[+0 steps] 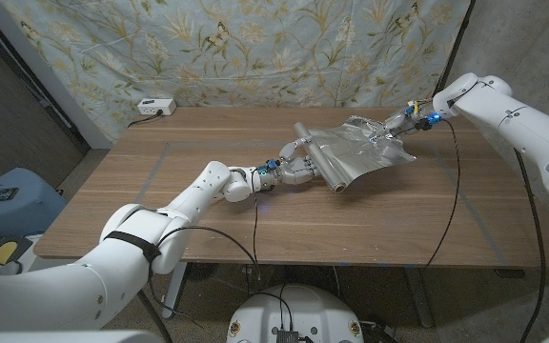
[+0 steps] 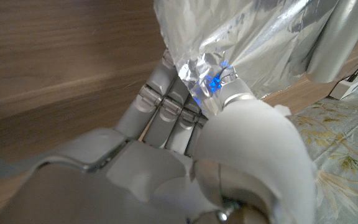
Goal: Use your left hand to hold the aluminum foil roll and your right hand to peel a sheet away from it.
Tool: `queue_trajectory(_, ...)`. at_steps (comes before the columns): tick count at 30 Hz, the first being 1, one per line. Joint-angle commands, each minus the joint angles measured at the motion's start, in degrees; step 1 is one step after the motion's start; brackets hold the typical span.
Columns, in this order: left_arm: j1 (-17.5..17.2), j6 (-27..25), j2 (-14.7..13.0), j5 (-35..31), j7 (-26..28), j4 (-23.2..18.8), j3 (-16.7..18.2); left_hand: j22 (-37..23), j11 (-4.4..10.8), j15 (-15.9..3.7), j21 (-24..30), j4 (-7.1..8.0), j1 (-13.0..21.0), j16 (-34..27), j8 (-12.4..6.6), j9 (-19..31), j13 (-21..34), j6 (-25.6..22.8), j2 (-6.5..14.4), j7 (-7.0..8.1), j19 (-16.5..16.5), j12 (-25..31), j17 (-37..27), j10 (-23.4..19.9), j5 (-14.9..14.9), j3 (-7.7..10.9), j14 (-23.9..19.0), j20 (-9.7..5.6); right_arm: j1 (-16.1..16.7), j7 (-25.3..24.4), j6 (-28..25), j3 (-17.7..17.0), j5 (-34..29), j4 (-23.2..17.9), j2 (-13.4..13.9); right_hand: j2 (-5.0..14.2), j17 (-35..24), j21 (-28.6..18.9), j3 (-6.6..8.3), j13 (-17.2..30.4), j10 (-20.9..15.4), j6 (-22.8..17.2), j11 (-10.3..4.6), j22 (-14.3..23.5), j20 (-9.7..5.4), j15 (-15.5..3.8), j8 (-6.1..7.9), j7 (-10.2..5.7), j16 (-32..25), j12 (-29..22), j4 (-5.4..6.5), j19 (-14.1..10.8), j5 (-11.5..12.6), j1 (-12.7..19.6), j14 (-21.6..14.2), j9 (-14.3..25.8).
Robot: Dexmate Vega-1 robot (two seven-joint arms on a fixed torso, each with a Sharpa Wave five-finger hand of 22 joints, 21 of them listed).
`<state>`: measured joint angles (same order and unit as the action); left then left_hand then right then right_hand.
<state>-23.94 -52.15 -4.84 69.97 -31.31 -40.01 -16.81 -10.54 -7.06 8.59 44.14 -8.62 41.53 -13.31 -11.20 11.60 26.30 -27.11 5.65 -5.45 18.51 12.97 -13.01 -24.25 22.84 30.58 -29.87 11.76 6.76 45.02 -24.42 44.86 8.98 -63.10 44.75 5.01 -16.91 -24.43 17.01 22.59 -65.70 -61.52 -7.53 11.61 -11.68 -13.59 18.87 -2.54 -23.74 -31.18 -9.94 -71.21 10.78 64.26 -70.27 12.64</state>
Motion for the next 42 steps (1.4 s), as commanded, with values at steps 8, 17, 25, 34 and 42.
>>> queue_trajectory(8,1.78,0.28,0.42,-1.66,-2.44,2.84,-1.06,-0.14,-0.03,0.05,-0.07,-0.25,-0.43,-0.37,-0.31,0.21,0.06,-0.16,0.04,-0.23,0.69,0.47,0.03,-0.04,-0.19,0.41,-0.09,0.11,0.04,-2.22,-5.91,-0.74,-0.26,-4.31,2.85,0.18,-0.49,-0.89,0.13,0.66,-0.19,-0.40,-0.01,0.22,-0.21,0.03,-0.05,0.13,0.18,-0.38,0.49,-0.39,0.25,1.32,-1.09,0.29)
queue_trajectory(17,1.97,0.26,0.56,-2.28,-3.19,3.54,-0.82,-0.14,-0.08,0.00,-0.21,-0.31,-0.40,-0.37,-0.28,0.21,0.04,-0.08,0.03,-0.12,0.58,0.48,0.07,-0.03,-0.22,0.46,-0.10,0.08,0.09,-3.43,-8.07,-1.46,0.15,-5.39,3.92,0.36,-0.83,-1.27,0.07,0.94,-0.28,-0.27,0.09,0.30,-0.21,0.07,-0.11,0.30,0.50,-0.51,0.75,-0.12,0.26,1.59,-1.45,0.57)
queue_trajectory(25,1.52,0.07,0.48,-2.39,-3.11,2.77,-0.54,-0.15,-0.02,0.11,-0.29,-0.30,-0.45,-0.34,-0.17,0.21,0.03,0.26,0.03,0.04,0.61,0.45,0.08,0.11,-0.27,0.46,0.00,0.18,0.67,-4.54,-8.68,-1.80,0.63,-6.33,4.16,0.47,-1.04,-1.55,-0.02,1.31,0.00,0.04,0.08,0.36,-0.22,0.11,-0.16,0.18,0.91,-0.57,0.93,0.17,0.29,1.68,-1.45,0.91)
queue_trajectory(34,-0.54,-1.03,-0.20,-1.05,-0.14,-1.37,0.34,-0.16,-0.02,0.18,-0.44,-0.21,-0.57,-0.37,-0.14,0.21,0.01,0.44,0.11,-0.03,0.60,0.45,0.05,0.18,-0.36,0.42,0.05,0.20,1.03,-5.46,-9.86,-2.11,1.17,-7.23,4.55,0.60,-1.31,-1.85,-0.09,1.55,0.17,0.11,-0.02,0.41,-0.24,0.05,-0.22,0.37,1.25,-0.58,1.04,0.48,0.33,1.82,-1.56,1.07)
queue_trajectory(42,-3.80,-3.12,-2.77,2.28,5.80,-9.28,1.94,-0.16,0.09,0.16,-0.54,-0.29,-0.54,-0.35,-0.20,0.21,0.00,0.37,0.09,0.03,0.65,0.50,0.08,0.12,-0.41,0.44,0.12,0.24,1.46,-6.11,-9.95,-2.53,1.78,-7.46,4.93,0.67,-1.51,-2.11,-0.16,1.66,0.21,0.16,0.01,0.44,-0.24,0.08,-0.25,0.45,1.55,-0.59,1.10,0.64,0.35,1.92,-1.58,1.24)
